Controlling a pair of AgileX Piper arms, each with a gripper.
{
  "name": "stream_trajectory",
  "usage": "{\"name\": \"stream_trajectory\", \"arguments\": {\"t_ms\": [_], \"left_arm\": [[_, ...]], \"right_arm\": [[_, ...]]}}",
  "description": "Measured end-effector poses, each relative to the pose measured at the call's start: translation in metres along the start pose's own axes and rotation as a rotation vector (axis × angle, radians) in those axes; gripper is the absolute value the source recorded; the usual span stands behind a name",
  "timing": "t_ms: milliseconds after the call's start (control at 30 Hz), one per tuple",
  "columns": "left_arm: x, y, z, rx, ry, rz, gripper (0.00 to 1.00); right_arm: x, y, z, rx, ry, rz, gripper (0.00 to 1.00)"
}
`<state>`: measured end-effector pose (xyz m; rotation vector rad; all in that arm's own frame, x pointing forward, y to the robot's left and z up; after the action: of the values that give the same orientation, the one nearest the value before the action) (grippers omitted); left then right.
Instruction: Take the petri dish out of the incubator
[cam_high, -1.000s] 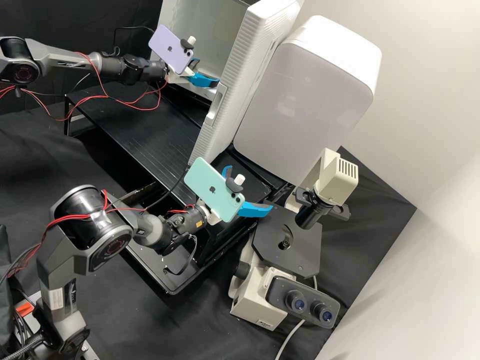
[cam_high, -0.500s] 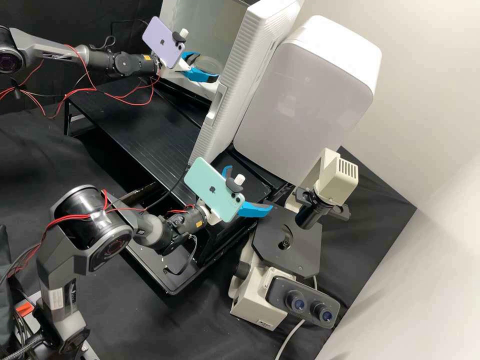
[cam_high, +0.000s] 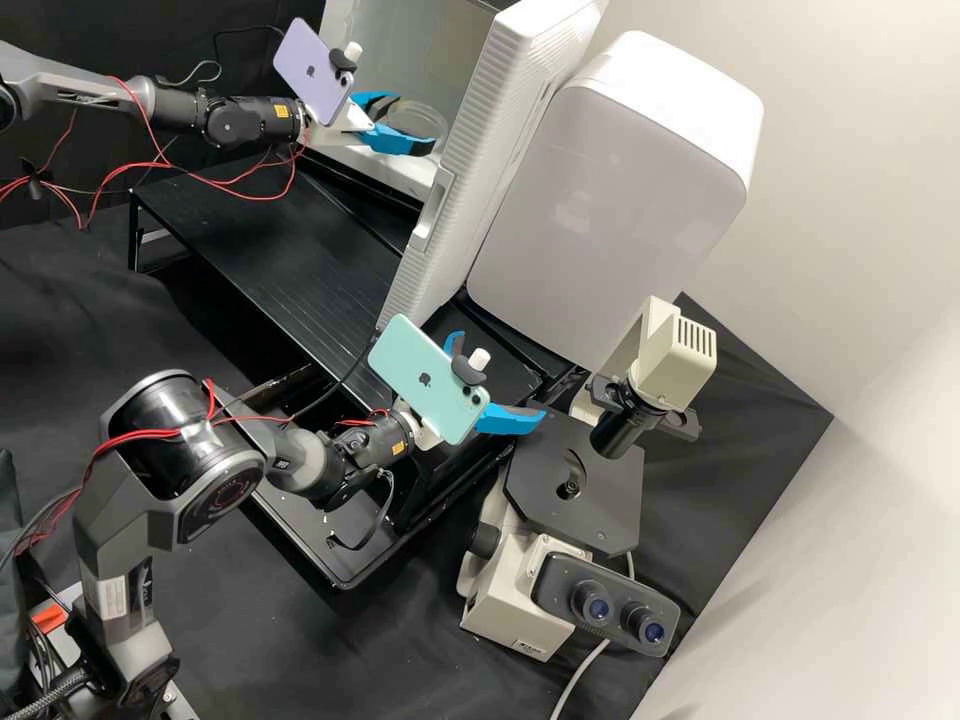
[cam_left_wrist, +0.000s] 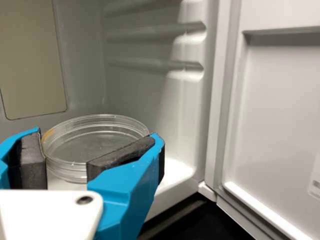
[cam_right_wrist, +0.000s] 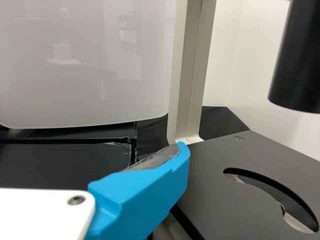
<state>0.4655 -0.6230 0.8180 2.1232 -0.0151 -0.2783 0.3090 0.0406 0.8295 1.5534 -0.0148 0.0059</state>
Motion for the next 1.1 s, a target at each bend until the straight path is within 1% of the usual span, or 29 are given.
{"name": "stream_trajectory", "arguments": {"t_ms": [33,133,200,300,333,367,433,467,533,600,700,767,833,933,1000,1100], "left_arm": [[-0.003,-0.002,0.000,0.002,-0.007,0.002,0.00],[-0.014,-0.005,0.000,0.006,-0.024,0.006,0.00],[-0.022,-0.009,-0.001,0.015,-0.036,0.000,0.00],[-0.041,-0.010,0.000,0.030,-0.065,0.018,0.00],[-0.050,-0.014,-0.001,0.038,-0.078,0.016,0.00],[-0.054,-0.015,-0.001,0.038,-0.088,0.026,0.00],[-0.072,-0.017,-0.002,0.045,-0.116,0.045,0.00],[-0.079,-0.016,-0.004,0.050,-0.124,0.057,0.00],[-0.093,-0.021,-0.005,0.063,-0.152,0.067,0.00],[-0.105,-0.021,-0.006,0.073,-0.176,0.080,0.00],[-0.123,-0.028,-0.007,0.079,-0.204,0.078,0.00],[-0.134,-0.033,-0.008,0.074,-0.223,0.073,0.00],[-0.145,-0.041,-0.007,0.065,-0.248,0.062,0.00],[-0.157,-0.052,-0.007,0.070,-0.268,0.032,0.00],[-0.164,-0.057,-0.007,0.076,-0.279,0.022,0.00],[-0.175,-0.063,-0.007,0.068,-0.292,0.016,0.00]], "right_arm": [[0.000,0.000,0.000,0.000,0.000,0.000,1.00],[0.000,0.000,0.000,0.000,0.000,0.000,1.00],[0.000,0.000,0.000,0.000,0.000,0.000,1.00],[0.000,0.000,0.000,0.000,0.000,0.000,1.00],[0.000,0.000,0.000,0.000,0.000,0.000,1.00],[0.000,0.000,0.000,0.000,0.000,0.000,1.00],[0.000,0.000,0.000,0.000,0.000,0.000,1.00],[0.000,0.000,0.000,0.000,0.000,0.000,1.00],[0.000,0.000,0.000,0.000,0.000,0.000,1.00],[0.000,0.000,0.000,0.000,0.000,0.000,1.00],[0.000,0.000,0.000,0.000,0.000,0.000,1.00],[0.000,0.000,0.000,0.000,0.000,0.000,1.00],[0.000,0.000,0.000,0.000,0.000,0.000,1.00],[0.000,0.000,0.000,0.000,0.000,0.000,1.00],[0.000,0.000,0.000,0.000,0.000,0.000,1.00],[0.000,0.000,0.000,0.000,0.000,0.000,1.00]]}}
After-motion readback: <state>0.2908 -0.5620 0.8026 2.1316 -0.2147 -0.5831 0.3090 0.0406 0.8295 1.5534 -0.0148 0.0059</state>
